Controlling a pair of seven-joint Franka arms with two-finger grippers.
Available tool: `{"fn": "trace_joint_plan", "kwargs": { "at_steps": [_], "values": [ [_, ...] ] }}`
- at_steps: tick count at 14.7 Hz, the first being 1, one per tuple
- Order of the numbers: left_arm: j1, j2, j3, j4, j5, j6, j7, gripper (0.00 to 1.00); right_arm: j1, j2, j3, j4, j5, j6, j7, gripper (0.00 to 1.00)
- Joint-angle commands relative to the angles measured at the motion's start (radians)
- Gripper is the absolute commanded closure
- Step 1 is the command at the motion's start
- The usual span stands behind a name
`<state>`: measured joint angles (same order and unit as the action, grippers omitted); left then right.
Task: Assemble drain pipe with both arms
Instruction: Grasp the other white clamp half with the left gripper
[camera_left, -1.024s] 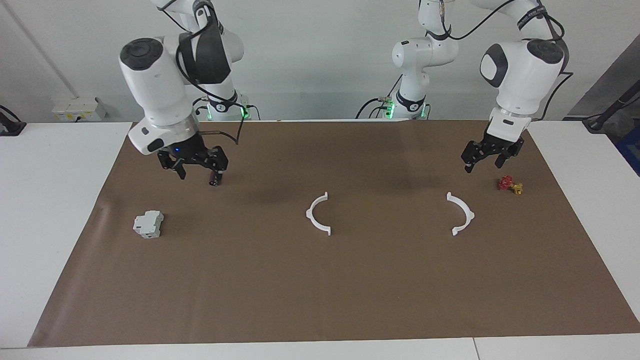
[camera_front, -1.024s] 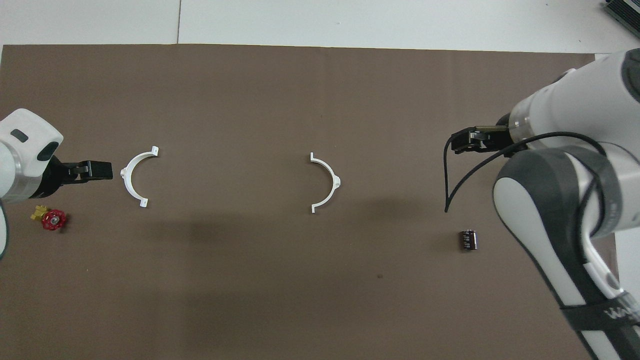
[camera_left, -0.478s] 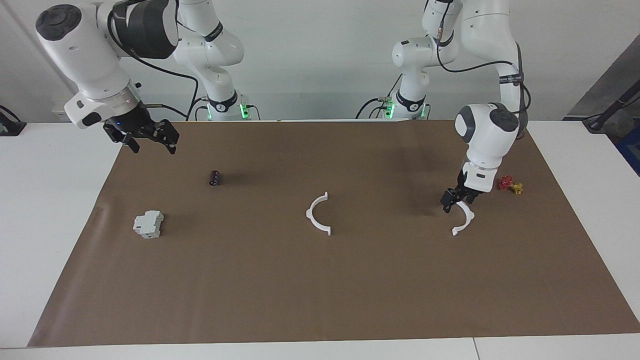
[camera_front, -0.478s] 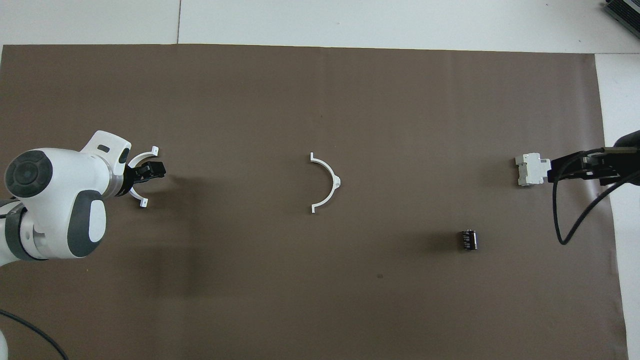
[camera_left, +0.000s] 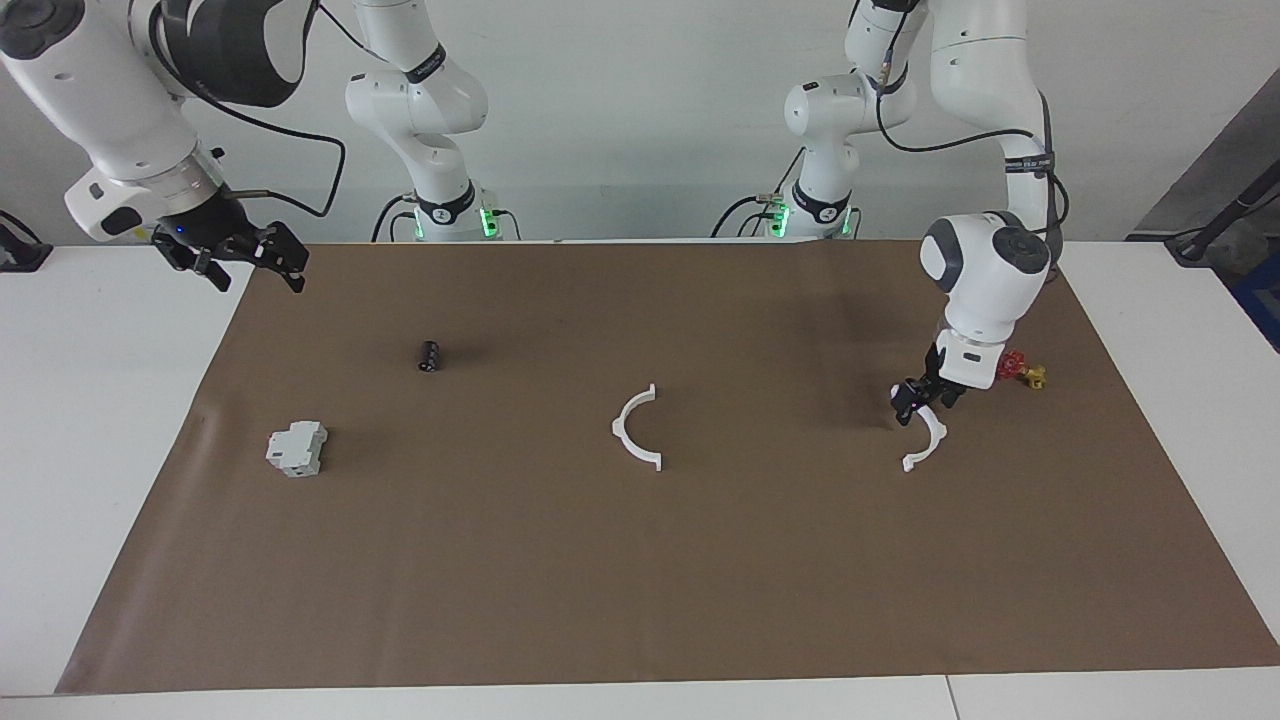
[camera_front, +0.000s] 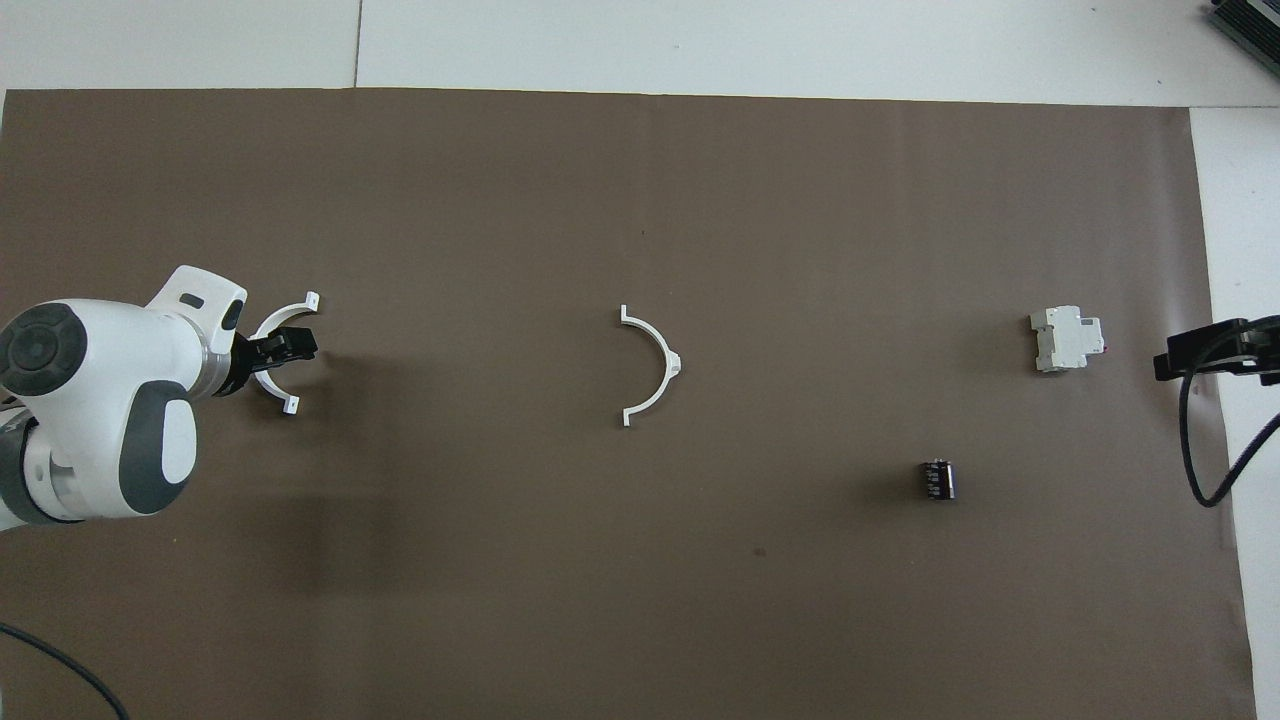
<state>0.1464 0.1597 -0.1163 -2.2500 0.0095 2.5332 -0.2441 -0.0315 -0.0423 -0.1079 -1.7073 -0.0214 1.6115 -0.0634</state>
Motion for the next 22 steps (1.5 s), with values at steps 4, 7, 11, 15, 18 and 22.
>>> {"fn": "trace_joint_plan", "kwargs": {
  "at_steps": [4, 7, 11, 15, 18, 22],
  "values": [
    [0.030, -0.017, -0.003, -0.022, -0.010, 0.013, 0.046, 0.00, 0.065, 0.015, 0.033, 0.098, -0.028, -0.088, 0.154, 0.00],
    [0.021, -0.016, -0.003, -0.022, -0.010, 0.015, 0.040, 0.00, 0.056, 0.001, 0.030, 0.080, -0.019, -0.073, 0.146, 0.00],
    [0.002, -0.009, -0.003, -0.025, -0.010, 0.029, -0.012, 0.08, 0.068, 0.001, 0.025, 0.084, -0.041, -0.079, 0.059, 0.00],
    [0.001, -0.009, -0.003, -0.028, -0.010, 0.022, -0.023, 0.75, 0.068, 0.004, 0.034, 0.094, -0.032, -0.085, 0.043, 0.00],
    [-0.005, -0.011, -0.003, -0.036, -0.010, 0.022, -0.040, 0.94, 0.068, 0.004, 0.037, 0.094, -0.031, -0.076, 0.042, 0.00],
    [-0.010, -0.011, -0.005, -0.031, -0.010, 0.016, -0.088, 1.00, 0.067, 0.001, 0.037, 0.094, -0.022, -0.076, 0.043, 0.00]
  ]
}}
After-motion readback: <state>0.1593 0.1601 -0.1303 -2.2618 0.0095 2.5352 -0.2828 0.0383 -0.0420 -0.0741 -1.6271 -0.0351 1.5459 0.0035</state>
